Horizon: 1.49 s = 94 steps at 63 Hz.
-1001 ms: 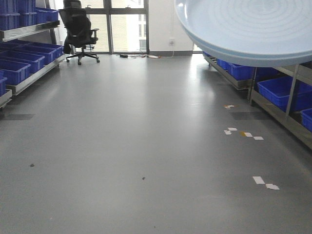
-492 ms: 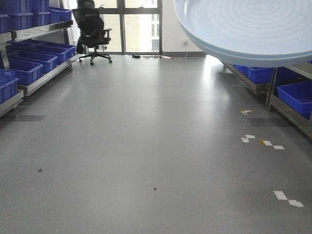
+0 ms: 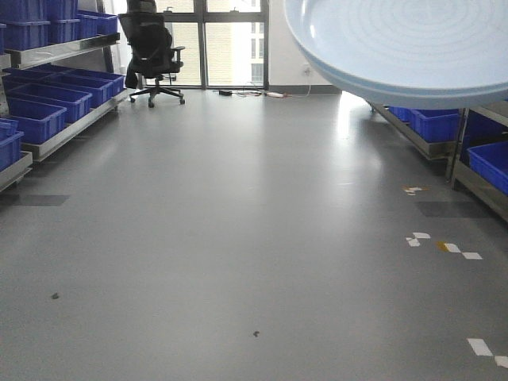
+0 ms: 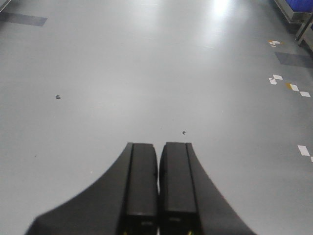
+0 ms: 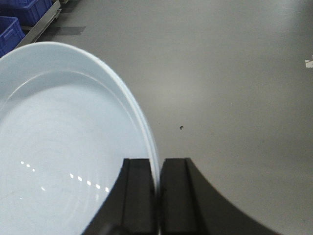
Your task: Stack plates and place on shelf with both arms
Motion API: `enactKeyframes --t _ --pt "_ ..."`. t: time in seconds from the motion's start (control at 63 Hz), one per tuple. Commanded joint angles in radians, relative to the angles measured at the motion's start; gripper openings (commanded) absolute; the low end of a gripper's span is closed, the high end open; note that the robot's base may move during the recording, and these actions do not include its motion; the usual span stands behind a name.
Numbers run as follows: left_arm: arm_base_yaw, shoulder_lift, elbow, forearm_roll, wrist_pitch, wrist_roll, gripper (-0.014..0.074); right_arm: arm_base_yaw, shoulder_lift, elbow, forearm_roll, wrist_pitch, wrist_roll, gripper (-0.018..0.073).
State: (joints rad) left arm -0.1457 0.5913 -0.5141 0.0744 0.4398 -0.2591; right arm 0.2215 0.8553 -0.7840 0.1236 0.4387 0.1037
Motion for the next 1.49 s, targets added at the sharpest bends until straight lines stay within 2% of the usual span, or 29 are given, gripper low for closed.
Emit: enactKeyframes --t 0.0,1.477 --pt "0.0 -0.001 -0.027 -0.002 -0.081 -0.007 0.0091 -0.007 -0.013 -0.031 0.003 -0.097 -0.005 0.0048" --pt "0.0 -0.001 -0.027 -0.002 -0.081 -0.007 0.0091 -0.007 -0.013 -0.031 0.003 -0.097 -0.005 0.0048"
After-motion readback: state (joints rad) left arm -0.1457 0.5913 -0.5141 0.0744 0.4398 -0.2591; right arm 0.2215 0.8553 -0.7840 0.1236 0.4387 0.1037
